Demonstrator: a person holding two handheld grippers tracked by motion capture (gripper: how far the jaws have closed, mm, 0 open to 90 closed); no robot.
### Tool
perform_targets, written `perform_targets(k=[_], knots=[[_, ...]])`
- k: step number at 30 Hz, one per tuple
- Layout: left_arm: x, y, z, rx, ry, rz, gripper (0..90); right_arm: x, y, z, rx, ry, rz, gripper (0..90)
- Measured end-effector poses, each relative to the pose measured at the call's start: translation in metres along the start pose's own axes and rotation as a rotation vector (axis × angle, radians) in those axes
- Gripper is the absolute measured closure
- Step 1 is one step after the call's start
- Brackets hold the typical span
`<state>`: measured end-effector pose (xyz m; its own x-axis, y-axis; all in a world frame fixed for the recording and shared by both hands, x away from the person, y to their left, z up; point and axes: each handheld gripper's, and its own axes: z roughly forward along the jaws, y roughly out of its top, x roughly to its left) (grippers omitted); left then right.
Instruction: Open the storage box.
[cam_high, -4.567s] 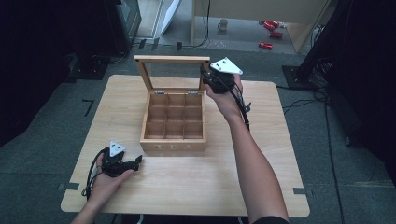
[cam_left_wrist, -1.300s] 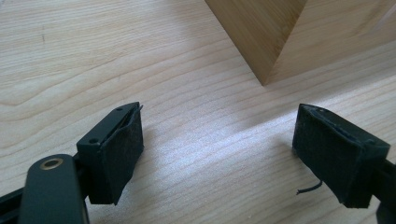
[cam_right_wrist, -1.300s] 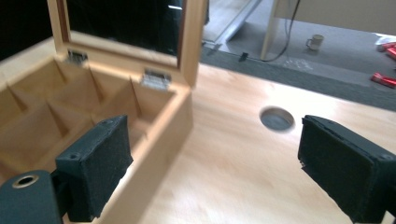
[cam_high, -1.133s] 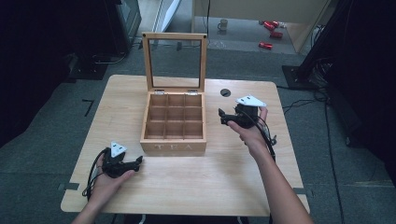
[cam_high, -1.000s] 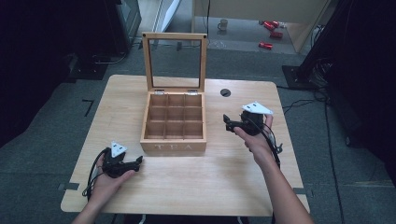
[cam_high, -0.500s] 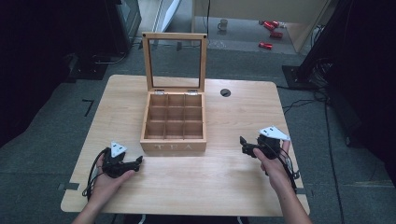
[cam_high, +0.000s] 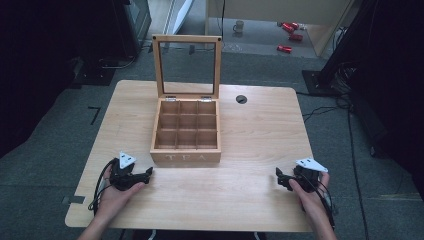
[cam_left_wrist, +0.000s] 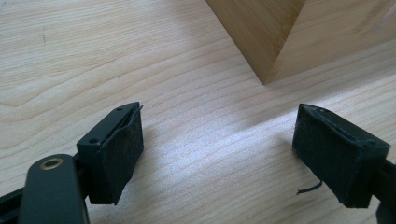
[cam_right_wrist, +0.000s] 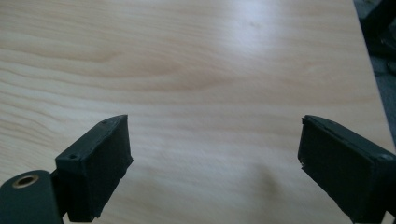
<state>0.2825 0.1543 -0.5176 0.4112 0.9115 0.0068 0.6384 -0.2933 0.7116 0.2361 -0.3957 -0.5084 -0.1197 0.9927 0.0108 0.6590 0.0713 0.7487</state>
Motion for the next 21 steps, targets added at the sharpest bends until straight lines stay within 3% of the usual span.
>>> perform_targets(k=[1,4,7,12,21], knots=[[0.0,0.0,0.0,0.0,0.0,0.001,16.7,-0.008,-0.008,-0.002,0.01,-0.012,0.031,9.5],[0.0,0.0,0.0,0.001,0.0,0.001,16.7,-0.018,-0.017,-0.005,0.024,-0.028,0.048,9.5],[0.0,0.0,0.0,0.0,0.0,0.001,16.7,-0.024,-0.025,-0.006,0.046,-0.047,0.05,8.7],[0.0,0.0,0.0,0.0,0.0,0.001,16.7,-0.024,-0.028,-0.008,0.034,-0.05,0.052,8.7],[0.0,0.0,0.0,0.002,0.001,0.004,16.6,-0.024,-0.028,-0.005,0.047,0.011,0.015,3.4]])
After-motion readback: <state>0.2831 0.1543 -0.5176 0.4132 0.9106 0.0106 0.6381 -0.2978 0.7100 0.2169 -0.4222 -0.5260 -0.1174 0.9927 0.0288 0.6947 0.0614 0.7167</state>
